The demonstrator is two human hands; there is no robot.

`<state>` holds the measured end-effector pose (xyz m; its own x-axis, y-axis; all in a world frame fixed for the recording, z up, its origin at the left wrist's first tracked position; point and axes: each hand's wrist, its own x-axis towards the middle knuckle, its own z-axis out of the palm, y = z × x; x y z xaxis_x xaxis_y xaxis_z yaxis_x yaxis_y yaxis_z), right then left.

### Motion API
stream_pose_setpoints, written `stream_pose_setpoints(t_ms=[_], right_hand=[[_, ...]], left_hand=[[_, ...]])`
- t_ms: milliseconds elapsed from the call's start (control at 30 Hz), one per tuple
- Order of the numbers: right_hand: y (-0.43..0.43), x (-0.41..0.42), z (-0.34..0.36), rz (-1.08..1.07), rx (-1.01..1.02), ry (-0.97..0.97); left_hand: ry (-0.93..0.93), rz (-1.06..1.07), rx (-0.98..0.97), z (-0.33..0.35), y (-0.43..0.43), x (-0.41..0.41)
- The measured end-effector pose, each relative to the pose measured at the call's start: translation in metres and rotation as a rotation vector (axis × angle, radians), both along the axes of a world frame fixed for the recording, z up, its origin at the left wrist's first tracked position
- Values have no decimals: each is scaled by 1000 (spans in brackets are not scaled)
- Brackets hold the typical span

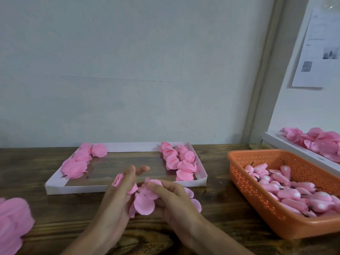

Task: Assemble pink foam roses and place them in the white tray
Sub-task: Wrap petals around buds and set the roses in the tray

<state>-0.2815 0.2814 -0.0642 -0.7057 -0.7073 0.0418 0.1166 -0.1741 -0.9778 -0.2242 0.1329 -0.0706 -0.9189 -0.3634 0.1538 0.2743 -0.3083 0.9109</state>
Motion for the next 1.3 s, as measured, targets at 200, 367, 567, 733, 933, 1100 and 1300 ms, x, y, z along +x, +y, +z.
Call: stream_pose_setpoints(t_ms=[200,367,567,733,933,1100,1300], right_hand=[[-2,-1,-2,-6,-30,55],[-2,-5,-5,-15,-59,38],[-1,-4,-5,-78,12,17],[0,-6,-4,-114,56,5],[-2,-6,-6,-121,105,35],[-2,-5,-5,-120,107,29],[-1,-5,-4,-117,96,29]], left_hand=[[32,22,-67,-2,4,0],[66,71,-124,-4,1,-2],[25,56,-22,-6,2,-5],[-22,80,-1,-4,3,-3],[-57,69,4,-2,1,-1],[-57,76,22,-2,2,-2],[-48,56,34,-4,0,-4]])
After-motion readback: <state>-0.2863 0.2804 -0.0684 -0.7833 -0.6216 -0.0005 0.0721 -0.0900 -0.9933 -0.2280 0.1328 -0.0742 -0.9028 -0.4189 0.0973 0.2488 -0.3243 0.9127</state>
